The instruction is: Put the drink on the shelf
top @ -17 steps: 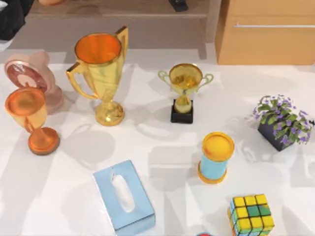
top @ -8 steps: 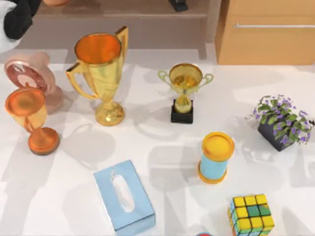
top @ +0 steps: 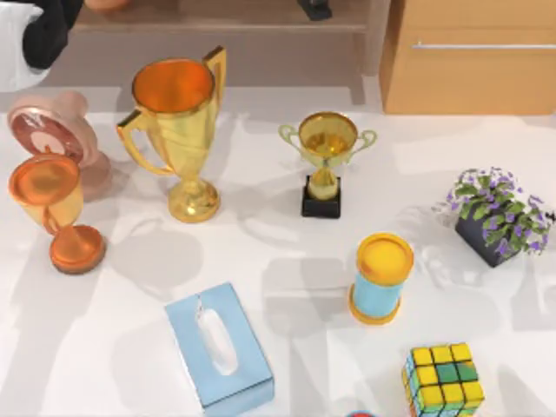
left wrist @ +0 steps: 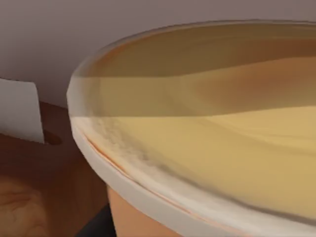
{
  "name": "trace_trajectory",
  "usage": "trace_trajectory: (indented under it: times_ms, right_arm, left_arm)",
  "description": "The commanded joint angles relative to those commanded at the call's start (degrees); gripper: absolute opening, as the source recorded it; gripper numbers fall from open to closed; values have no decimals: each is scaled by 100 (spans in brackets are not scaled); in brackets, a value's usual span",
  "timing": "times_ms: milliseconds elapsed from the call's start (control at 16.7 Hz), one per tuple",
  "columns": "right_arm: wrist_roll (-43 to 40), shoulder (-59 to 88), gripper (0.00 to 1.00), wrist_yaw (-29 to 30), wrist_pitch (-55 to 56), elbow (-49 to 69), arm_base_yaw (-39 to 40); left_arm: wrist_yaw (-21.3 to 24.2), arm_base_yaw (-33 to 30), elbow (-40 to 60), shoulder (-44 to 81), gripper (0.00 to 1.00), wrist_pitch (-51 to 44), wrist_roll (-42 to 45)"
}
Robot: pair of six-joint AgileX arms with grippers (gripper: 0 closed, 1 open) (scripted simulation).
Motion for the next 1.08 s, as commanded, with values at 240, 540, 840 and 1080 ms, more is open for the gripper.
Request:
trace_trajectory:
  times_ms: [240,540,840,1080]
  right_arm:
    - [0,0,100,0,0,0,0]
    - [0,0,100,0,0,0,0]
    - [0,0,100,0,0,0,0]
    - [0,0,100,0,0,0,0]
  left_arm:
    - [0,0,0,0,30,0,0]
    - [0,0,0,0,68,0,0]
    - [0,0,0,0,100,0,0]
    - [0,0,0,0,100,0,0]
